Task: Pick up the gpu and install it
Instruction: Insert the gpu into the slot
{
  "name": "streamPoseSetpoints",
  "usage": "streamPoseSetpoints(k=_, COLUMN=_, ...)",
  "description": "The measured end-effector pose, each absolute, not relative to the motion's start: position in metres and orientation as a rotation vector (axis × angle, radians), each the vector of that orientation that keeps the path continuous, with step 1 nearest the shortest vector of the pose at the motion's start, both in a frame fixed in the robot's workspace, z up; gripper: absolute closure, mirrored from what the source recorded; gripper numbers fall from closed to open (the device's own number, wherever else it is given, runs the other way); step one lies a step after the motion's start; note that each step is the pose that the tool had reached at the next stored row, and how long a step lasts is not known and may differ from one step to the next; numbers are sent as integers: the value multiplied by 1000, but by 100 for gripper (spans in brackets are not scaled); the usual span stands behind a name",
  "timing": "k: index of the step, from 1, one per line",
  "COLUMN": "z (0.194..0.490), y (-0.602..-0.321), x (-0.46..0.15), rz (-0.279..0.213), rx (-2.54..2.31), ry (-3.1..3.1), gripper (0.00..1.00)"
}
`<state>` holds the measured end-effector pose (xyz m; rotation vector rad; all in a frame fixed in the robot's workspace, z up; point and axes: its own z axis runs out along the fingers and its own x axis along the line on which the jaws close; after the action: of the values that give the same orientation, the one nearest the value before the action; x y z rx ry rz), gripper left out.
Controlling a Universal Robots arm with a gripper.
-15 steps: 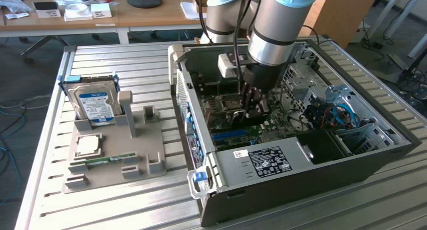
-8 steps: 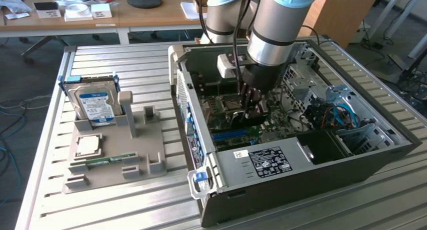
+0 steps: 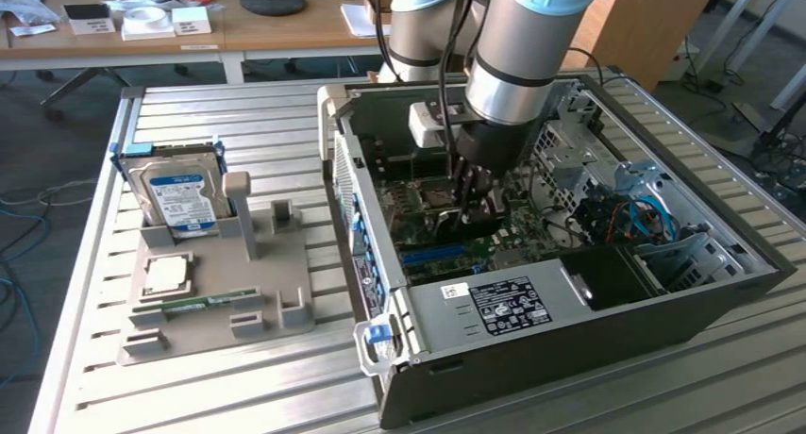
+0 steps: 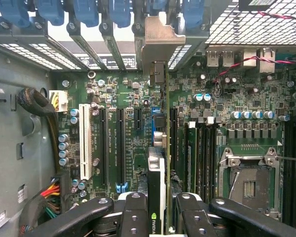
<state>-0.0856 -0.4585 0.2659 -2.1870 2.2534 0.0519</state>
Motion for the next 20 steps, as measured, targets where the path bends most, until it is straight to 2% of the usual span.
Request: streamPoseSetpoints(k=20, z=265, y=-460, x=-87, rz=52, rx=-2177, ry=2263, gripper=73)
